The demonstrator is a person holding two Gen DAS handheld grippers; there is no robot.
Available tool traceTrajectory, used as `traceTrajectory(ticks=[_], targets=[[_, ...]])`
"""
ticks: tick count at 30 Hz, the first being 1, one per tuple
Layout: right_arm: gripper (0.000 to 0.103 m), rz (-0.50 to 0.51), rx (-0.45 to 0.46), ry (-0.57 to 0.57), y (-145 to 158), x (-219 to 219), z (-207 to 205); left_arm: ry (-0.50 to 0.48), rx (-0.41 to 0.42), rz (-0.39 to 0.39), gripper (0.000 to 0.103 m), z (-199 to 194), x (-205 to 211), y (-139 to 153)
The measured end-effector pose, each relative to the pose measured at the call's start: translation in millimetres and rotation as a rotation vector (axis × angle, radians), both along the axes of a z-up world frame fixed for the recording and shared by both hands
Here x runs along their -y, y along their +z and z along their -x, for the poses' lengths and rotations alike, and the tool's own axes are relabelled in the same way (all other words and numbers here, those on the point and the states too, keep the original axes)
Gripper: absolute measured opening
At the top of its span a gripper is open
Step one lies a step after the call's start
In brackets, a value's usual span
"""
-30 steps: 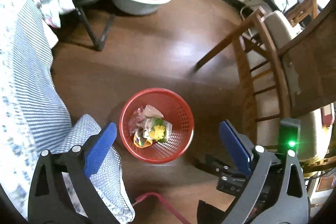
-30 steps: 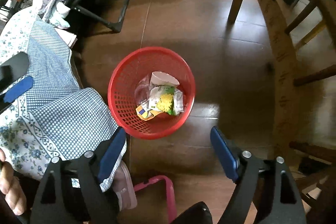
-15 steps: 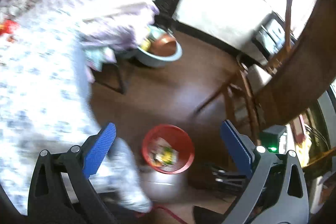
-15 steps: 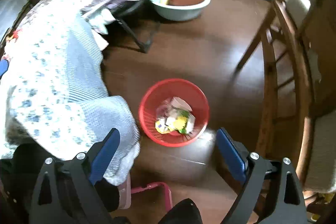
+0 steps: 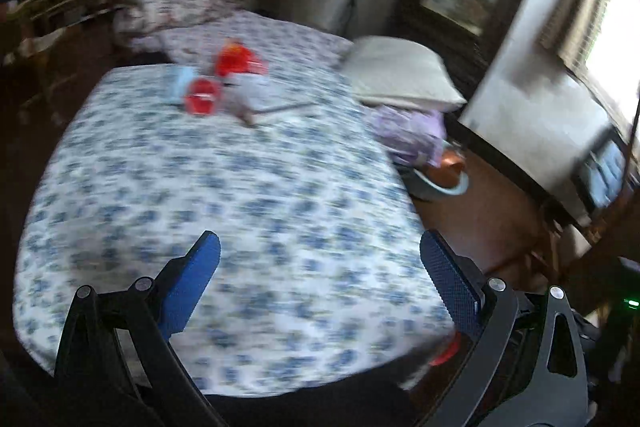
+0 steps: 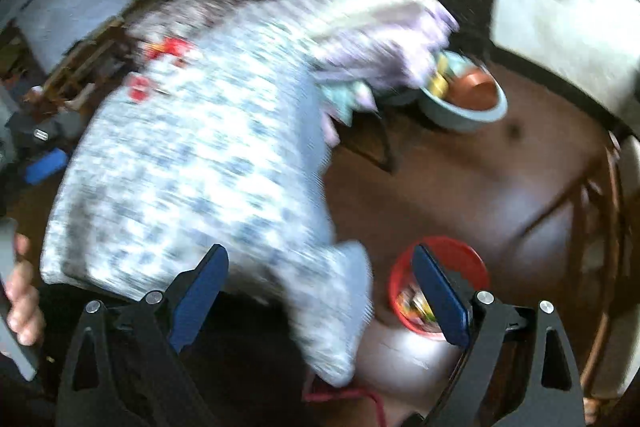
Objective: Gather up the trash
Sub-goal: 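Swing both tools back over the bed toward the remaining trash, then grasp the clear plastic bag with the right tool while the left tool grasps the red-filled clear cup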
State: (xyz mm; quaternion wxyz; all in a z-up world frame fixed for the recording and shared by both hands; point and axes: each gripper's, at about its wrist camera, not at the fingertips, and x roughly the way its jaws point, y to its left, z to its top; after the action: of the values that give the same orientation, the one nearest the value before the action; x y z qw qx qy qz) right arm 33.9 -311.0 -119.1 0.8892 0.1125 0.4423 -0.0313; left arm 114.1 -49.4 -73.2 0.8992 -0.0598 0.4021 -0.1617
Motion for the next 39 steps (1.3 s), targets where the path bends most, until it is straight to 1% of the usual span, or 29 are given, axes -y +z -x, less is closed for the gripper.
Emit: traceTrajectory(ticks=[3, 7, 11, 14, 16, 21, 23, 25, 27, 28, 30, 31, 32, 34, 37, 39], targets=[[0.094, 0.011, 0.023, 0.056, 13, -29, -14, 0.069, 0.006, -0.027, 0.096, -2, -24, 2], [0.094, 0.007, 0.031, 0.087, 24, -51, -22, 0.129, 0.005, -0.005, 0.096, -6, -53, 1], [0.094, 0.027, 0.032, 0.098, 35, -69, -18, 0.169, 0.020, 0.005, 0.096, -9, -72, 1], [0.094, 0.047, 0.037, 0.100, 42, -77, -16, 0.217, 0.048, -0.042, 0.096, -10, -82, -3], [0.094, 0.058, 0.040, 0.106, 47, -84, -15, 0.235, 0.055, -0.056, 0.096, -11, -89, -3], [0.095, 0.073, 0.061, 0.140, 57, -101, -24, 0.283, 0.084, -0.051, 0.096, -11, -109, 4], [0.096, 0.060, 0.073, 0.146, 61, -106, -33, 0.286, 0.062, -0.027, 0.096, -13, -113, 1], [0.096, 0.030, 0.095, 0.149, 63, -112, -50, 0.285, 0.030, 0.012, 0.096, -17, -118, -2], [0.096, 0.015, 0.105, 0.148, 65, -117, -69, 0.307, 0.014, 0.007, 0.096, -24, -124, -2], [0.096, -0.007, 0.120, 0.152, 67, -122, -87, 0.318, 0.012, 0.000, 0.096, -27, -126, -1], [0.096, -0.019, 0.129, 0.157, 67, -131, -111, 0.337, -0.001, -0.008, 0.096, -37, -131, 1], [0.096, -0.023, 0.123, 0.166, 67, -138, -133, 0.340, -0.010, -0.003, 0.096, -44, -134, 3], [0.096, -0.025, 0.122, 0.169, 67, -141, -146, 0.341, -0.016, -0.004, 0.096, -53, -136, 5], [0.096, 0.006, 0.118, 0.176, 64, -151, -183, 0.346, -0.014, -0.027, 0.096, -72, -136, 11], [0.096, 0.031, 0.106, 0.172, 56, -157, -225, 0.364, -0.004, -0.052, 0.096, -108, -134, 23], [0.096, 0.039, 0.102, 0.165, 48, -158, -253, 0.379, -0.001, -0.044, 0.096, -134, -134, 27]])
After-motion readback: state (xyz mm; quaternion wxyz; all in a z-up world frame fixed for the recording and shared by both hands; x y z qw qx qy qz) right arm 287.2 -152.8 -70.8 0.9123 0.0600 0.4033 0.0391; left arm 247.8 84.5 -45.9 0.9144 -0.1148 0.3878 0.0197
